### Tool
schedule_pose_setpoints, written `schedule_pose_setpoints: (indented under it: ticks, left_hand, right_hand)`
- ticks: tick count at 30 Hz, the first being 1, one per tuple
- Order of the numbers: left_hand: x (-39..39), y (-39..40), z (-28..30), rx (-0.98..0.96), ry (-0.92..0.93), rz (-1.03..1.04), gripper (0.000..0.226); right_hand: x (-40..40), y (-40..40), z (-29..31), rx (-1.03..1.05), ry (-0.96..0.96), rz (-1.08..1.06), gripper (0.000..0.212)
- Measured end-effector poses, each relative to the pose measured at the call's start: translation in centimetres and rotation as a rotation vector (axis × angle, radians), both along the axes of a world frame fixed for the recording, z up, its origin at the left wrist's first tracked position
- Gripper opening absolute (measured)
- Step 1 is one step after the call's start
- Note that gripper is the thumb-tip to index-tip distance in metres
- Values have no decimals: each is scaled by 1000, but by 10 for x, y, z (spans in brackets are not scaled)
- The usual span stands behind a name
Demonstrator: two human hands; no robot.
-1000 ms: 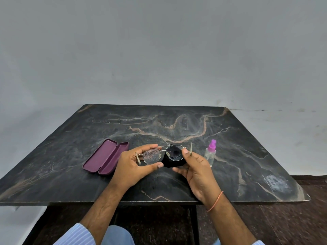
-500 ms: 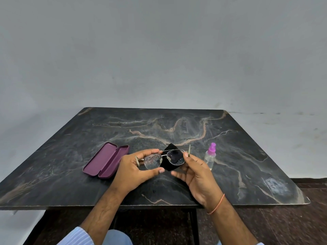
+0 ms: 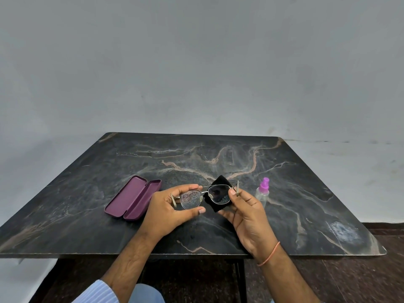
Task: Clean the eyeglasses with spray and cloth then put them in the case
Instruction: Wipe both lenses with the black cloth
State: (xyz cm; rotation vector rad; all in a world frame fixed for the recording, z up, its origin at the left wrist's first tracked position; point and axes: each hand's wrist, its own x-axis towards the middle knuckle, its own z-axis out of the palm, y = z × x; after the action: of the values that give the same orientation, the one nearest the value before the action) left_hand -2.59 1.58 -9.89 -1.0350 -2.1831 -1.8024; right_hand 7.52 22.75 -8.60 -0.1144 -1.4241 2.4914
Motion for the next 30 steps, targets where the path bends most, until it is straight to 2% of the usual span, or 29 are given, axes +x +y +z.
schedule_pose_setpoints:
  ticks: [2, 8, 13, 19, 21, 25, 30]
  left_hand:
    - [1, 0, 0, 0, 2, -1, 62]
    - [2, -1, 3, 9, 35, 33, 60]
    - [5, 0, 5, 0, 90, 57, 58]
    - [6, 1, 5, 2, 110, 67, 58]
    - [6, 1, 5, 17, 105, 70, 57]
    - [7, 1, 6, 8, 125, 81, 59]
    - [7, 1, 5, -1, 136, 75, 61]
  right_hand:
    - [1, 0, 1, -12, 2, 12, 19]
    - [0, -6, 4, 37, -45, 28, 34]
    - [-1, -9, 3, -9, -7, -116, 15]
    - [-1, -8, 5, -9, -17, -86, 21]
    - [-2, -8, 3, 13, -38, -94, 29]
    - [-2, -9, 2, 28, -51, -138, 22]
    - [-3, -8, 0, 8, -38, -142, 28]
